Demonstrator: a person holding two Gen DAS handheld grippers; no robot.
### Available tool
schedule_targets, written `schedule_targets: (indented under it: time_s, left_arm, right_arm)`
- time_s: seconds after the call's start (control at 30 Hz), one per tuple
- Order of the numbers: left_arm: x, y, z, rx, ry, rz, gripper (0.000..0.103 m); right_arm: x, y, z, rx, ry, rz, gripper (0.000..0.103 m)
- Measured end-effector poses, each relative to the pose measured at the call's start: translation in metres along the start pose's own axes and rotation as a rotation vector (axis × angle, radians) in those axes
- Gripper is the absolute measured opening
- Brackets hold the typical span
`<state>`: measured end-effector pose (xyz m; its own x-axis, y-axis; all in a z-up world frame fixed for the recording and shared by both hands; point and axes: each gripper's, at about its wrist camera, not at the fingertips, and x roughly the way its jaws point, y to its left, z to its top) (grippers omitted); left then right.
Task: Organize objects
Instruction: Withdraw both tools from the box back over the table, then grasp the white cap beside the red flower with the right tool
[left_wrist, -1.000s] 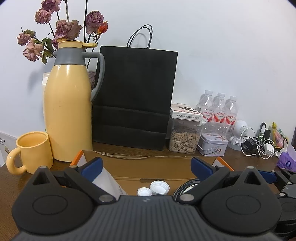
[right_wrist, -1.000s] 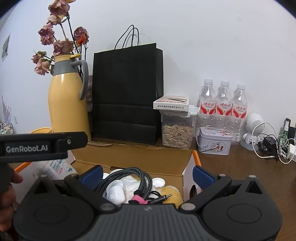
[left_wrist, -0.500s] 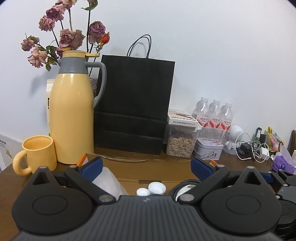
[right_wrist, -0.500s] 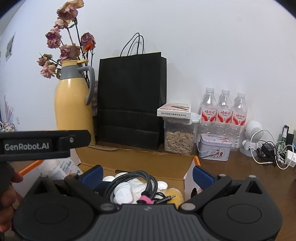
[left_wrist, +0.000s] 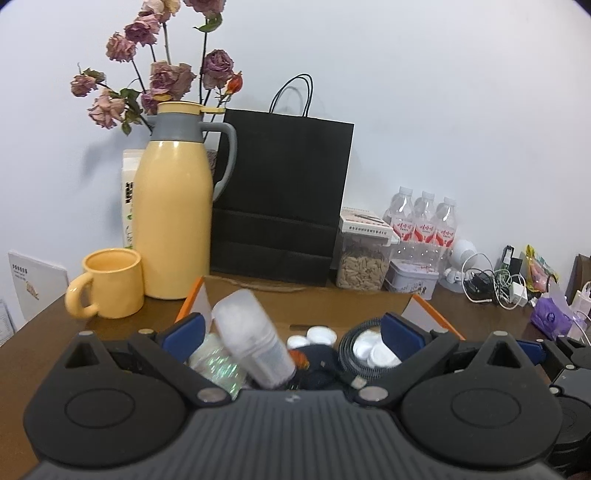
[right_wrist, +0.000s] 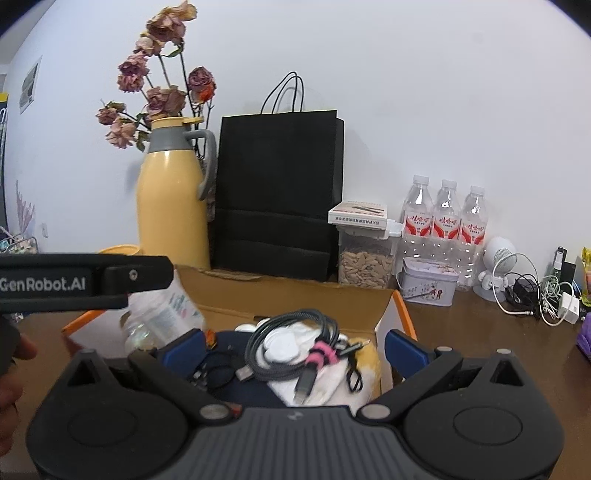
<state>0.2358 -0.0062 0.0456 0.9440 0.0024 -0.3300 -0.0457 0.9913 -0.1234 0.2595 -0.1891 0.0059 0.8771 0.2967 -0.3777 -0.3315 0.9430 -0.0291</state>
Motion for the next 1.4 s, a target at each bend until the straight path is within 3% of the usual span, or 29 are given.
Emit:
schedule_targets:
  time_s: [0.7, 1.07, 1.4]
  left_arm:
    - [-0.070, 0.029, -0.041, 0.019, 0.069, 0.049, 0.103]
    - [-0.074, 0.044, -0.067, 0.042, 0.142, 0.068, 0.103]
    - [-0.069, 0.059, -0.076, 0.036, 0.171, 0.094, 0.103]
  right_arm:
    - [-0.066, 0.029, -0.045, -0.020, 0.071, 0.015, 0.103]
    - [-0.064, 0.020, -0.074, 0.009, 0.140, 0.020, 0.103]
    - [-0.052, 0.030, -0.076, -0.008, 0.178, 0.057, 0.103]
